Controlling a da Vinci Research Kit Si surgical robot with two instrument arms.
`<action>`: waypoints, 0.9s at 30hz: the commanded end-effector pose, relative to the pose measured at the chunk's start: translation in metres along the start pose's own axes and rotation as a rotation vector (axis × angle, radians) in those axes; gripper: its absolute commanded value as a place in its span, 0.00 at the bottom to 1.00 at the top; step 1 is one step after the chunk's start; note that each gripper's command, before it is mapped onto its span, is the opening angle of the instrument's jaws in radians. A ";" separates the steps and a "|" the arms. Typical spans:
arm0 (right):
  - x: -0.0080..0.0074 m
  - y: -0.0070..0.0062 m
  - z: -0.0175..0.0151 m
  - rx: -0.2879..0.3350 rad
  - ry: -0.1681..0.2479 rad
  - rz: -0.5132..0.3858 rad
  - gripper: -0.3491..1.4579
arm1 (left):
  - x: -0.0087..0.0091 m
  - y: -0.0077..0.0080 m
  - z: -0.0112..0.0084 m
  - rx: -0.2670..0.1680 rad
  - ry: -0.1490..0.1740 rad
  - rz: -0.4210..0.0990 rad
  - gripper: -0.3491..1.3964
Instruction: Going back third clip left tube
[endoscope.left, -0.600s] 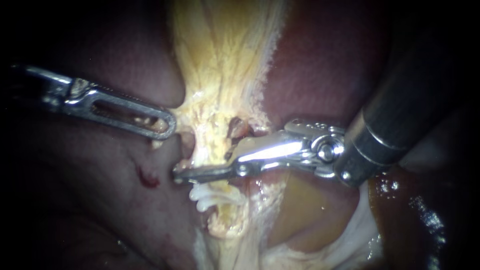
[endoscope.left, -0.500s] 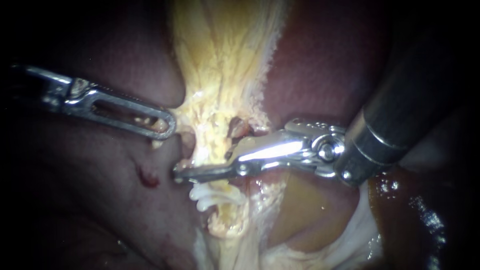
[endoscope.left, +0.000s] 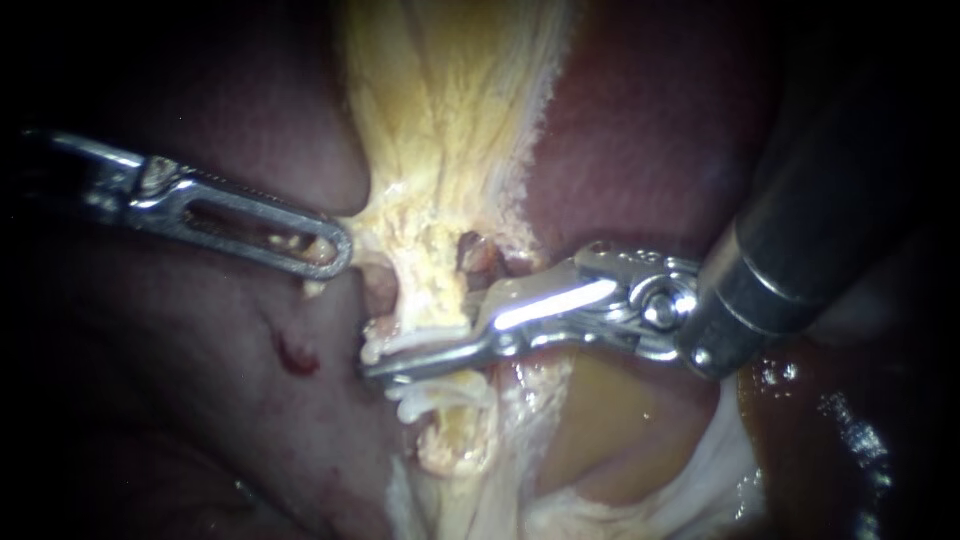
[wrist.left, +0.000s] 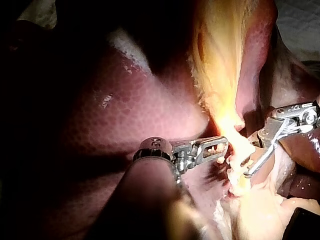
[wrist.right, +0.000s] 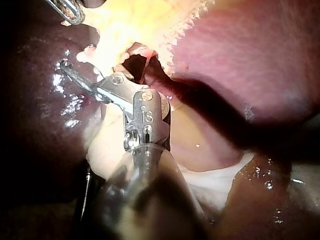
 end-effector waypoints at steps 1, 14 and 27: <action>0.0000 0.0000 0.0001 -0.002 0.001 -0.013 0.45 | 0.0000 0.0000 0.0000 0.000 0.000 0.000 0.00; -0.0005 0.0014 -0.0010 -0.137 0.018 -0.300 0.47 | 0.0003 0.0003 0.0005 -0.002 -0.002 0.002 0.00; -0.0019 -0.0003 -0.0065 -0.152 0.004 -0.389 0.47 | 0.0004 0.0004 0.0006 -0.005 -0.004 0.003 0.00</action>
